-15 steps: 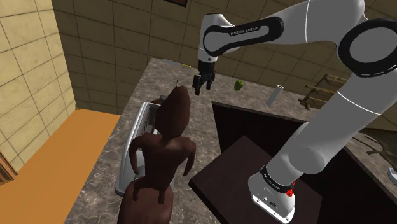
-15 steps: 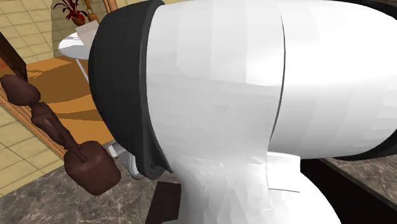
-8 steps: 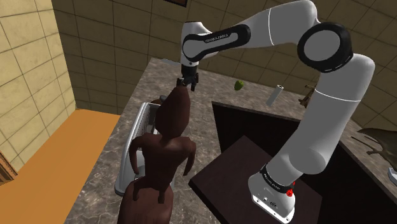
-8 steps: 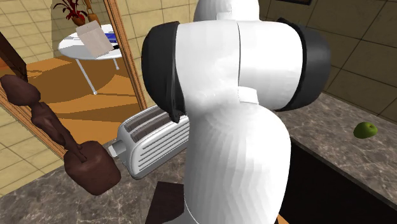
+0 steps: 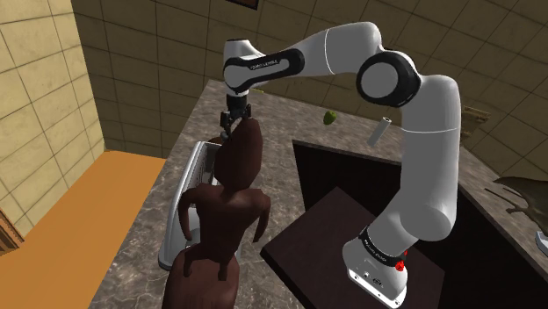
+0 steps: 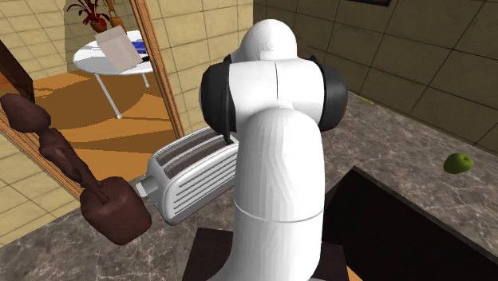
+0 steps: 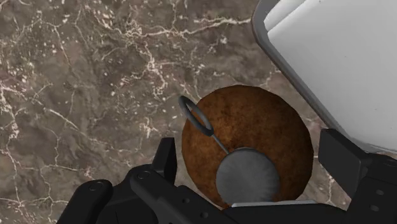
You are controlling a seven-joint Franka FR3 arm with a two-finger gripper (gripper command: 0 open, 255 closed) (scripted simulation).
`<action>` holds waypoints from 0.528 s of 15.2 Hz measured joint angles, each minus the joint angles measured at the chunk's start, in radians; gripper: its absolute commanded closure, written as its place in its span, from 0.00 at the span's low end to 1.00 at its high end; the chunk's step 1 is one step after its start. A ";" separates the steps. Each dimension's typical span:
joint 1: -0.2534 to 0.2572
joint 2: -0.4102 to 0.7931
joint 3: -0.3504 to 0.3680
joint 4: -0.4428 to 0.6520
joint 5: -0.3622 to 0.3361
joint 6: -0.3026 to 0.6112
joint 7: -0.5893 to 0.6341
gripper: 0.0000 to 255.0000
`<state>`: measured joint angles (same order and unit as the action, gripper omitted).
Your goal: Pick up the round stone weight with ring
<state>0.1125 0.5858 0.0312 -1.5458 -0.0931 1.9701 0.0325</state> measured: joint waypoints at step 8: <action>0.008 0.136 -0.002 0.112 -0.007 0.026 0.002 0.00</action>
<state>0.1202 0.7218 0.0296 -1.4336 -0.1002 1.9958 0.0345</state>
